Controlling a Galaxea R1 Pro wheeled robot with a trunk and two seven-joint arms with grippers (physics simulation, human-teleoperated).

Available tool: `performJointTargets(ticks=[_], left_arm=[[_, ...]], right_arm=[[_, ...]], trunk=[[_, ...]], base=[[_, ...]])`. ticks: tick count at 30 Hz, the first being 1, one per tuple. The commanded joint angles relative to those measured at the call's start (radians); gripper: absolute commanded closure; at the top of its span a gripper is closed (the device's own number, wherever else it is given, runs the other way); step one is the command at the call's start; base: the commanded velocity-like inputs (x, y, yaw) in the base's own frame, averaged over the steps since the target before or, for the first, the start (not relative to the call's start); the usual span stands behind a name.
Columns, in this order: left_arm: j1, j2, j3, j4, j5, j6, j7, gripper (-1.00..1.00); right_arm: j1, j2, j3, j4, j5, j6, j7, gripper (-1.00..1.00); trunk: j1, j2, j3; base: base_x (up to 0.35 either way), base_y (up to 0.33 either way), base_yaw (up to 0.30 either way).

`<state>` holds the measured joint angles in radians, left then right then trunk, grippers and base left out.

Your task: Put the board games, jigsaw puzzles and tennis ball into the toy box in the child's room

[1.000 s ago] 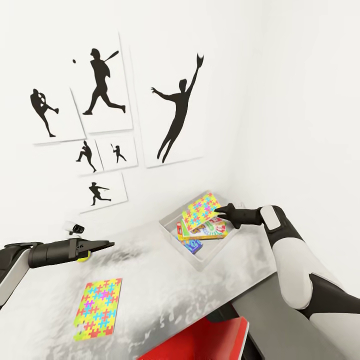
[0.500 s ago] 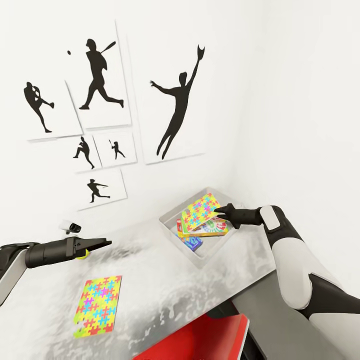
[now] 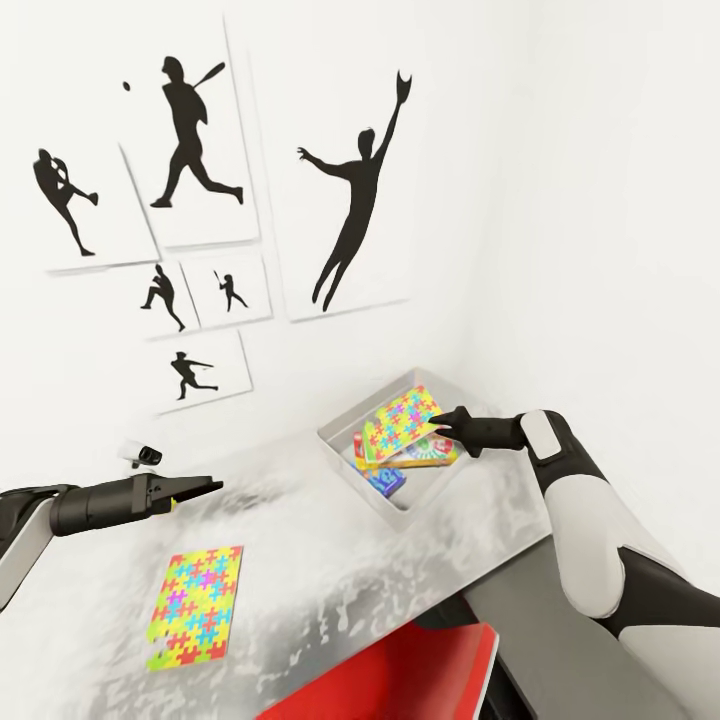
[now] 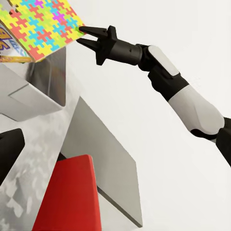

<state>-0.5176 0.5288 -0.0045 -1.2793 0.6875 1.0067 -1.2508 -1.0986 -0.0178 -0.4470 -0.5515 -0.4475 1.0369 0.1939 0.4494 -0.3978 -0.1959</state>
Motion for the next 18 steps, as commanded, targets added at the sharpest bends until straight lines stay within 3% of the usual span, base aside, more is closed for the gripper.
performJointTargets(ticks=[1, 18], left_arm=[[-0.001, 0.000, 0.000, 0.000, 0.003, 0.007, -0.001, -1.00], [-0.001, 0.001, 0.004, 0.001, 0.002, 0.007, -0.001, -1.00]], right_arm=[[-0.001, 0.001, -0.005, 0.000, 0.009, 0.005, 0.009, 1.00], [-0.002, 0.000, -0.007, -0.006, 0.009, 0.009, 0.010, 1.00]], trunk=[[0.001, -0.002, -0.004], [0.001, -0.002, -0.018]], base=[[0.000, 0.000, 0.000], [0.000, 0.000, 0.000]])
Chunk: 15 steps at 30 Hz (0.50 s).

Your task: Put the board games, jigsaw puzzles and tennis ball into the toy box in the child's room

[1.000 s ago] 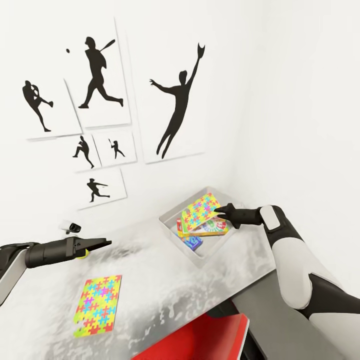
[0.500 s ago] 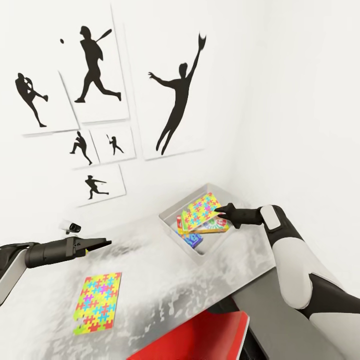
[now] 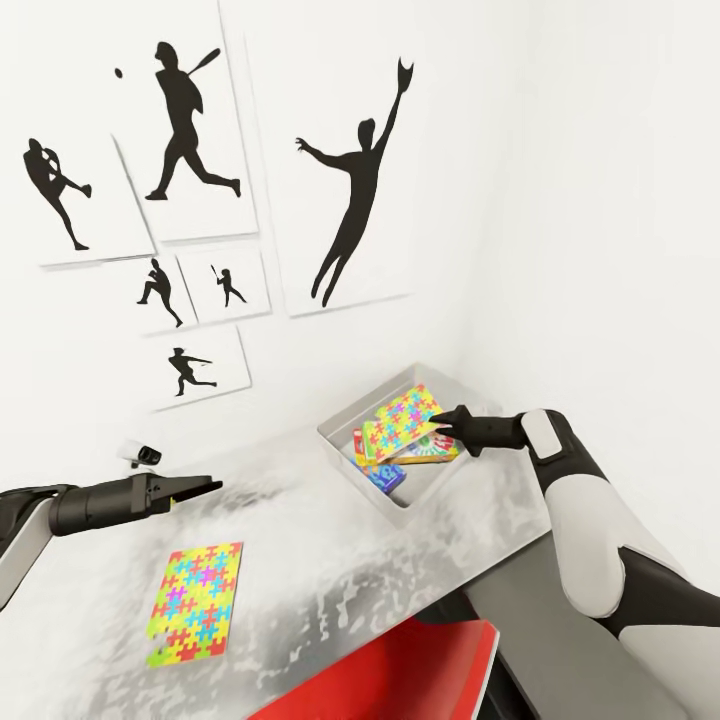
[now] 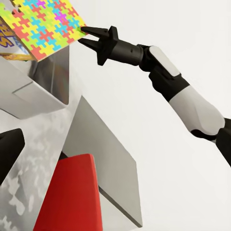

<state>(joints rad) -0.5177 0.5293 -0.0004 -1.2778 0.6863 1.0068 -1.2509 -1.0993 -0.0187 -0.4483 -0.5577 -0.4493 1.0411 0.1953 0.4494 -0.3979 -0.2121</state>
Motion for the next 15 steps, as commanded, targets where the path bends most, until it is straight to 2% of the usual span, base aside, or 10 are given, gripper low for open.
performJointTargets(ticks=[1, 15], left_arm=[[-0.001, 0.000, 0.001, 0.000, 0.003, 0.007, -0.001, -1.00], [-0.001, 0.000, 0.003, 0.000, 0.002, 0.007, -0.001, -1.00]], right_arm=[[-0.001, 0.001, -0.005, -0.001, 0.011, 0.005, 0.009, 1.00], [-0.022, -0.001, -0.004, -0.006, 0.011, 0.005, 0.007, 1.00]], trunk=[[0.001, -0.002, -0.002], [0.001, -0.002, -0.003]], base=[[0.000, 0.000, 0.000], [0.000, 0.000, 0.000]])
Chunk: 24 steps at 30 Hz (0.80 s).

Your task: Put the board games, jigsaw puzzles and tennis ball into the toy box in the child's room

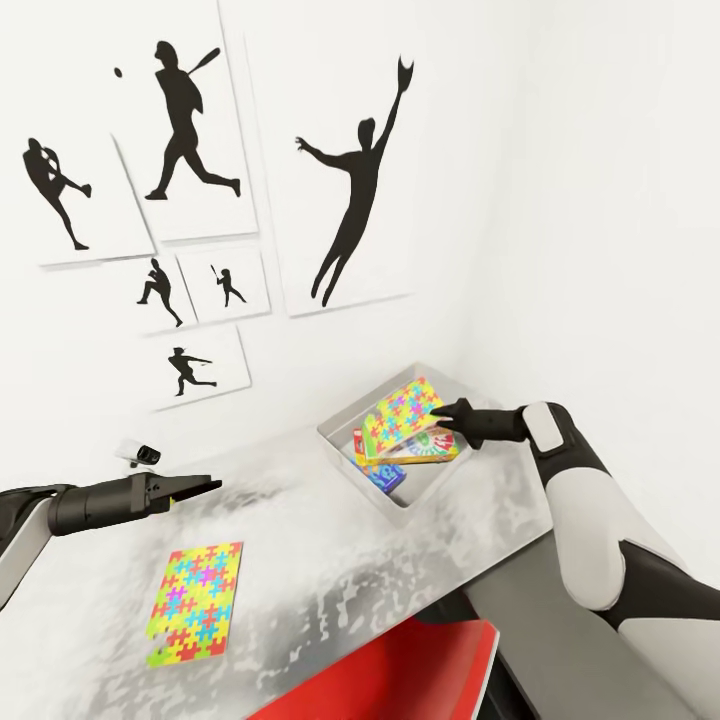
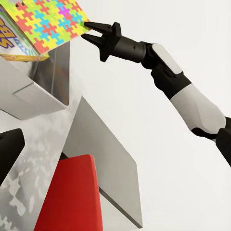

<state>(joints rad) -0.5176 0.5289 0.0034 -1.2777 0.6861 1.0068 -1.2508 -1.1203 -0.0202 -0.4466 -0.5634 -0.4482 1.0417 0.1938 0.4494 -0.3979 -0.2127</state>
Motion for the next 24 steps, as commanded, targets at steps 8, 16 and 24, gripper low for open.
performJointTargets(ticks=[8, 16, 24], left_arm=[[-0.001, 0.000, 0.000, 0.000, 0.003, 0.007, -0.001, -1.00], [-0.001, 0.000, 0.000, 0.000, 0.003, 0.007, -0.001, -1.00], [-0.001, 0.000, 0.000, 0.000, 0.003, 0.007, -0.001, -1.00]], right_arm=[[-0.005, 0.001, -0.006, -0.001, 0.011, 0.004, 0.009, 1.00], [-0.011, 0.001, -0.006, -0.001, 0.011, 0.003, 0.009, 1.00], [-0.058, 0.001, -0.006, 0.003, 0.020, 0.000, 0.008, 1.00]], trunk=[[0.001, -0.002, -0.013], [0.001, -0.002, -0.026], [0.001, -0.002, -0.039]], base=[[0.000, 0.000, 0.000], [0.000, 0.000, 0.000], [0.000, 0.000, 0.000]])
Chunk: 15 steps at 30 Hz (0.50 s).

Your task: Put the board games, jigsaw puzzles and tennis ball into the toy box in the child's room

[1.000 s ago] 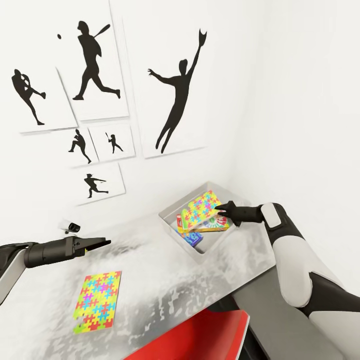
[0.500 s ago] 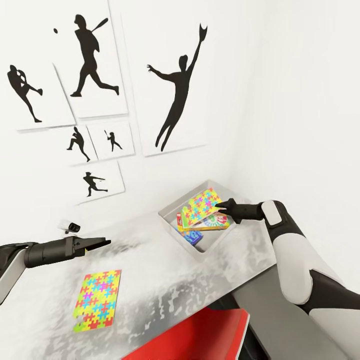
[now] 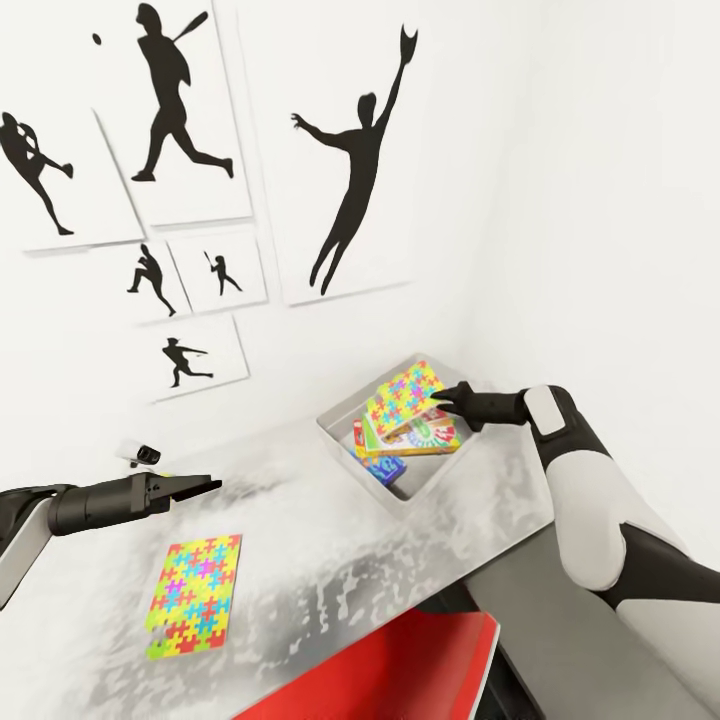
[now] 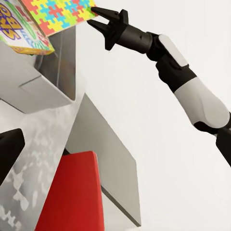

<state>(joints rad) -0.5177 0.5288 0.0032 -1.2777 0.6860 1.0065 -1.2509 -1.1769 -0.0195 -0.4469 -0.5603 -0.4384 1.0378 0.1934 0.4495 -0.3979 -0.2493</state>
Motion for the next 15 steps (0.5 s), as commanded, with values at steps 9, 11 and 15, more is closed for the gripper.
performJointTargets(ticks=[9, 11, 15], left_arm=[[-0.001, 0.000, 0.000, 0.000, 0.003, 0.006, -0.001, -1.00], [-0.001, 0.000, 0.000, 0.000, 0.003, 0.006, -0.001, -1.00], [-0.001, 0.000, 0.000, 0.000, 0.003, 0.006, -0.001, -1.00]], right_arm=[[-0.012, 0.001, -0.006, 0.007, 0.012, 0.001, -0.038, 1.00], [-0.013, 0.001, -0.006, 0.008, 0.008, 0.003, -0.072, 1.00], [-0.013, 0.001, -0.006, 0.009, 0.004, 0.005, -0.102, 1.00]], trunk=[[0.001, -0.002, -0.005], [0.001, -0.002, -0.005], [0.001, -0.002, -0.005]], base=[[0.000, 0.000, 0.000], [0.000, 0.000, 0.000], [0.000, 0.000, 0.000]])
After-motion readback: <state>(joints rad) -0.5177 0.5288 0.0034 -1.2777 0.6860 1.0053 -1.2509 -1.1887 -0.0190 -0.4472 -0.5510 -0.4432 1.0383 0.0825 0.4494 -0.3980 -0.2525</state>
